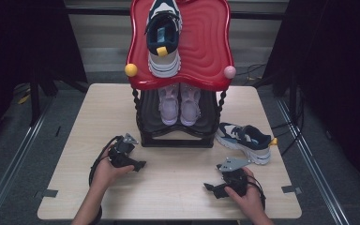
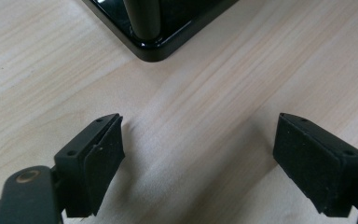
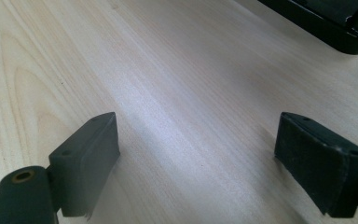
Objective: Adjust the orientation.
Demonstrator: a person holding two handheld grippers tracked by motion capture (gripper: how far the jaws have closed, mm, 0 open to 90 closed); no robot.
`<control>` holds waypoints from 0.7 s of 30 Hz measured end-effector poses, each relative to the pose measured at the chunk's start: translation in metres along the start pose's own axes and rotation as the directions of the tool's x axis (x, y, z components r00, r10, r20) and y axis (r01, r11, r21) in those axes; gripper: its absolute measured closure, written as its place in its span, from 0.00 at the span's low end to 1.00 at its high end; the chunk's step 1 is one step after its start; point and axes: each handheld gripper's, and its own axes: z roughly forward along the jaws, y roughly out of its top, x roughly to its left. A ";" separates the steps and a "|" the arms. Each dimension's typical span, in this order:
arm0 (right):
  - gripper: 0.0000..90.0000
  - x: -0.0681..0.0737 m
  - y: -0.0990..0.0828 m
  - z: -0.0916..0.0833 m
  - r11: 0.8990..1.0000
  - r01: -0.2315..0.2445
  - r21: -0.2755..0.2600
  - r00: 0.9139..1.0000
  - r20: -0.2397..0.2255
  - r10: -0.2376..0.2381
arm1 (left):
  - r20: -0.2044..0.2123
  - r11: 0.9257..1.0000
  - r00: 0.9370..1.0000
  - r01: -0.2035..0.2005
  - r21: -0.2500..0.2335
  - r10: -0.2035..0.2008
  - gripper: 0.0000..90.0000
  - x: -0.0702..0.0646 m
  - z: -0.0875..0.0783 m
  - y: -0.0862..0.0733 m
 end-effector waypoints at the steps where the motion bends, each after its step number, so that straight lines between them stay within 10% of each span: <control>1: 0.15 0.000 0.000 0.000 1.000 0.000 0.000 1.000 0.000 0.000 | -0.002 1.000 1.000 0.005 -0.017 -0.005 0.16 0.000 0.000 -0.002; 21: 0.15 -0.002 -0.002 -0.003 1.000 0.011 -0.006 1.000 -0.028 -0.011 | -0.023 0.981 0.999 0.020 -0.192 -0.025 0.14 -0.002 0.003 -0.023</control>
